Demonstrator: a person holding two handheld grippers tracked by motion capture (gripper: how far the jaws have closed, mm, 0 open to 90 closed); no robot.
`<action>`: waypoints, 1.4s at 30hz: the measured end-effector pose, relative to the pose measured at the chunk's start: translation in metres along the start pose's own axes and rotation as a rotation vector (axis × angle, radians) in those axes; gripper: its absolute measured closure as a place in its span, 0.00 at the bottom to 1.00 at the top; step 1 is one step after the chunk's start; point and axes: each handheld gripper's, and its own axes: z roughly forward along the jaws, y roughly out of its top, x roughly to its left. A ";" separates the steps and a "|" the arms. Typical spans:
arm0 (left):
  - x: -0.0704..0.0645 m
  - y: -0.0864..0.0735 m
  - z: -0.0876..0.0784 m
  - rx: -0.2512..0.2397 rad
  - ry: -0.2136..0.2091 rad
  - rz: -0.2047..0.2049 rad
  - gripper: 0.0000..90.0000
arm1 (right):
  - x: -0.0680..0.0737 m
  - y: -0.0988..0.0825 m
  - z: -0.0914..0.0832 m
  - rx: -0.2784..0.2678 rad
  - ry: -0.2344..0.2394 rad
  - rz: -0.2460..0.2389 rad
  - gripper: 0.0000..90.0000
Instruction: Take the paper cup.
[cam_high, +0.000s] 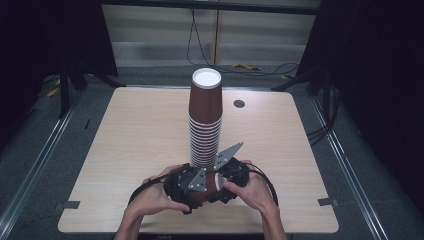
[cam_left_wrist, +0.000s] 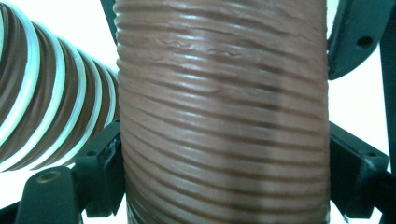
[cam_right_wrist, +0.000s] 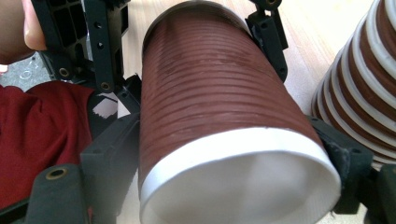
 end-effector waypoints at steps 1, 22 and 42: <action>0.000 0.000 0.000 0.007 0.001 0.005 0.17 | 0.000 0.000 0.000 0.002 0.001 0.001 0.21; 0.000 -0.007 -0.002 -0.126 -0.032 -0.046 0.13 | 0.001 0.002 -0.008 0.005 0.003 0.012 0.23; 0.003 -0.025 -0.016 -0.298 -0.033 -0.061 0.13 | 0.001 0.005 -0.009 -0.018 0.026 0.017 0.23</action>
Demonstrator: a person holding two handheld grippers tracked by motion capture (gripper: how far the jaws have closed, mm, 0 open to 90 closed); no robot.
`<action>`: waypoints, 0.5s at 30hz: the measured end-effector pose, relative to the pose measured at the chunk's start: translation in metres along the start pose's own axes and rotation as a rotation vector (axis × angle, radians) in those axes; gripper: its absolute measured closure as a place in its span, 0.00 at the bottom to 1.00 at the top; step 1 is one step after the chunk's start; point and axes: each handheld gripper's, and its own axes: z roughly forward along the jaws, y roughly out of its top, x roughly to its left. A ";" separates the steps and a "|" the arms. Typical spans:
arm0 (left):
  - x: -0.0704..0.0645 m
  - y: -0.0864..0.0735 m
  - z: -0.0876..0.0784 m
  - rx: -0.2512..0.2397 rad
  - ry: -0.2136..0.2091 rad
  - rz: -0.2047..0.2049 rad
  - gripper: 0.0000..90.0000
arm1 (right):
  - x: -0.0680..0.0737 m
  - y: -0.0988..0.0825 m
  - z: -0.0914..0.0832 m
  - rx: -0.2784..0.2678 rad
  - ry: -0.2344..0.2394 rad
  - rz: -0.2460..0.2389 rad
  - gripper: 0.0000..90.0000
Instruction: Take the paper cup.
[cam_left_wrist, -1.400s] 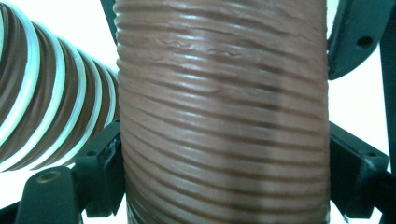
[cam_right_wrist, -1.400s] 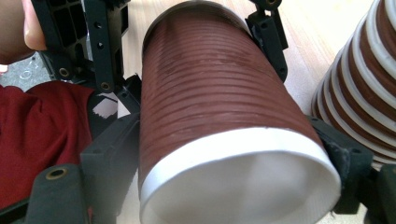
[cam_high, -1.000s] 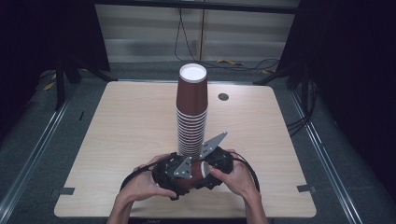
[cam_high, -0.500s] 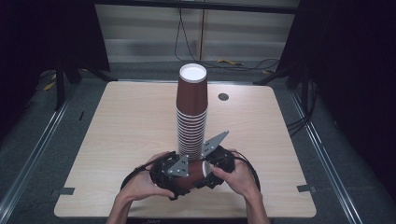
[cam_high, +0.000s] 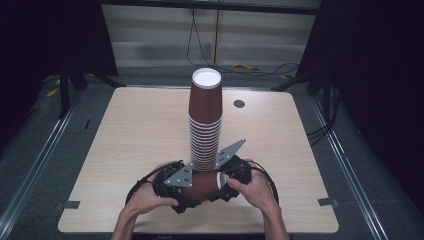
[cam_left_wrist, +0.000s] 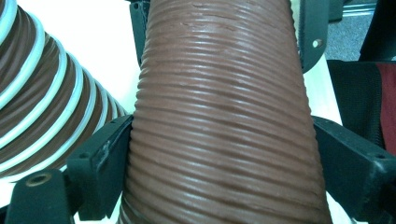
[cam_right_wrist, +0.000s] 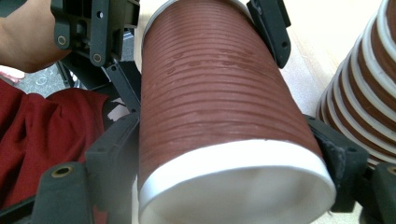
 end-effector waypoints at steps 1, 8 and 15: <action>0.000 0.000 0.001 0.007 -0.002 -0.008 0.13 | -0.001 0.000 0.001 -0.004 0.005 0.001 0.23; 0.001 -0.001 -0.005 -0.043 0.002 -0.009 0.14 | 0.000 -0.001 -0.001 -0.014 0.000 0.000 0.24; -0.002 -0.002 -0.024 -0.213 0.048 -0.018 0.19 | -0.001 -0.003 0.003 0.033 -0.023 -0.002 0.23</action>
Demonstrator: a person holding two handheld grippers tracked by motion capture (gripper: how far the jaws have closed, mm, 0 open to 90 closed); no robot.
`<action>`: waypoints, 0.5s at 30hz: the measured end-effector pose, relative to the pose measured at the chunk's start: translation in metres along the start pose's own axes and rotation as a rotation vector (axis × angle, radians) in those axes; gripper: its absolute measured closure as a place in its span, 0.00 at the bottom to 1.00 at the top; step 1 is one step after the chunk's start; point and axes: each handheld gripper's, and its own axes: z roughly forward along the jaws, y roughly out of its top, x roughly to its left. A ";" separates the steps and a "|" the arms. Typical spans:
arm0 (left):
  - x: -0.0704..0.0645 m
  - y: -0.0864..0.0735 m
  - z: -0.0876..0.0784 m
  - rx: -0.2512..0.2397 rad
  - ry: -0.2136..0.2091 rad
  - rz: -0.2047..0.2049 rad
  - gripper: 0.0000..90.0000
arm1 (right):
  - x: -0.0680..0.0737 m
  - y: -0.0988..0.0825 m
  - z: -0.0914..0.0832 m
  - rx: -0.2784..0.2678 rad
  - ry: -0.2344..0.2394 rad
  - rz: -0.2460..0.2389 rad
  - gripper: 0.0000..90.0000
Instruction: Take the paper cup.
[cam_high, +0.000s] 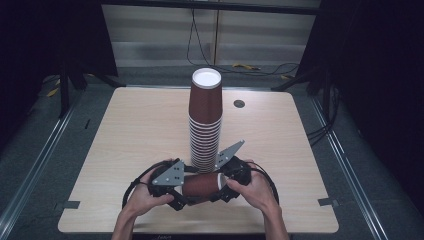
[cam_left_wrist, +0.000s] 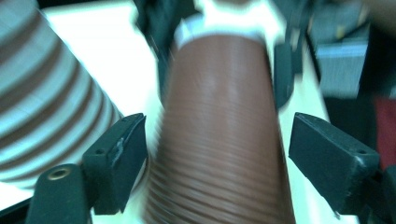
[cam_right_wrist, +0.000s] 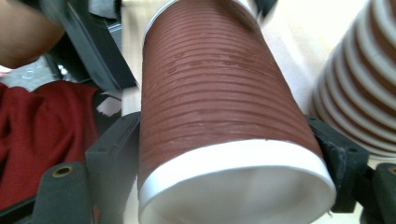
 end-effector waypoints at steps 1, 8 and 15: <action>0.001 0.001 -0.003 -0.006 0.008 0.003 0.18 | 0.000 -0.001 0.000 -0.004 -0.003 0.003 0.23; 0.001 -0.007 -0.014 -0.079 0.030 -0.064 0.17 | -0.002 -0.008 -0.005 -0.061 -0.018 0.028 0.23; 0.002 -0.023 -0.015 -0.171 0.093 -0.176 0.17 | -0.005 -0.023 -0.008 -0.146 -0.043 0.070 0.23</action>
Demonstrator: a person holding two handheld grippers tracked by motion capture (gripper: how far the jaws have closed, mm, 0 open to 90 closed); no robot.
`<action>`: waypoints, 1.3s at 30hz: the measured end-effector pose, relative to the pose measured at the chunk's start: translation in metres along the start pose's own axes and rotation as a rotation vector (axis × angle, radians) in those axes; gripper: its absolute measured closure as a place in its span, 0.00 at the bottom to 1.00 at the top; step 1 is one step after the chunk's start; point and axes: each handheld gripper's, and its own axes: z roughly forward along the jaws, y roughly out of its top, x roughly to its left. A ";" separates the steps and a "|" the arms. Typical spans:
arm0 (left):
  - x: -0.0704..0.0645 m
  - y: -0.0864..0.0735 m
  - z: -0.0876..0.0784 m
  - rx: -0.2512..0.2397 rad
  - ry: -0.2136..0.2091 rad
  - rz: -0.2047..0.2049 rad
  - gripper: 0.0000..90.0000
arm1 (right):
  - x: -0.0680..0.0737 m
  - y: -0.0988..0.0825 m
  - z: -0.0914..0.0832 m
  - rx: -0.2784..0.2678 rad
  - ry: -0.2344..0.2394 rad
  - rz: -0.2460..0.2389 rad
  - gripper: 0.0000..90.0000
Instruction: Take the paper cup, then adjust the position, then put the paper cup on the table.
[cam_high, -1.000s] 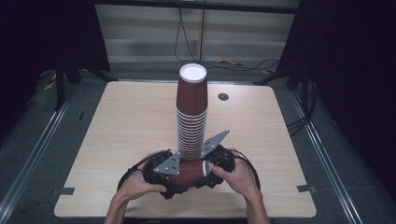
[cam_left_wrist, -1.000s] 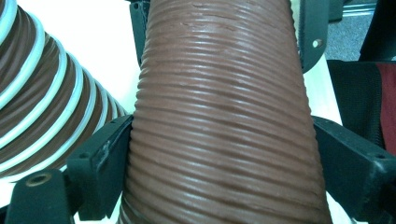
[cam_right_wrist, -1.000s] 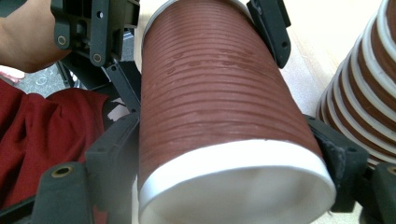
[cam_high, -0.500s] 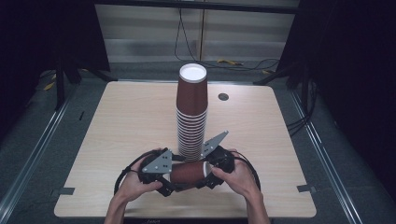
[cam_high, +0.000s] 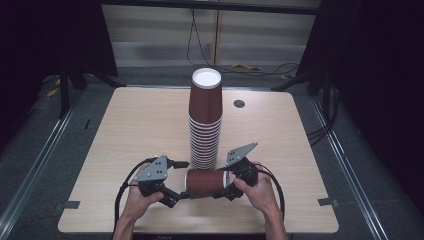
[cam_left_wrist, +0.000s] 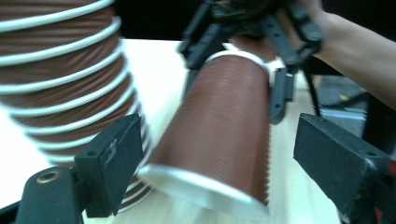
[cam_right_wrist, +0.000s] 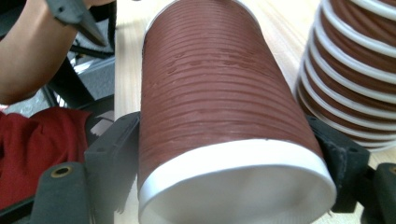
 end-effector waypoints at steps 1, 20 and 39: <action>0.001 -0.001 -0.002 -0.016 0.011 -0.010 0.17 | 0.000 -0.002 -0.001 -0.008 -0.006 0.004 0.23; 0.008 -0.012 -0.004 -0.078 0.064 -0.092 0.17 | -0.004 -0.029 -0.008 -0.190 -0.041 0.025 0.23; -0.003 -0.019 -0.007 -0.123 0.030 -0.108 0.17 | 0.001 -0.037 0.003 -0.318 0.015 -0.001 0.23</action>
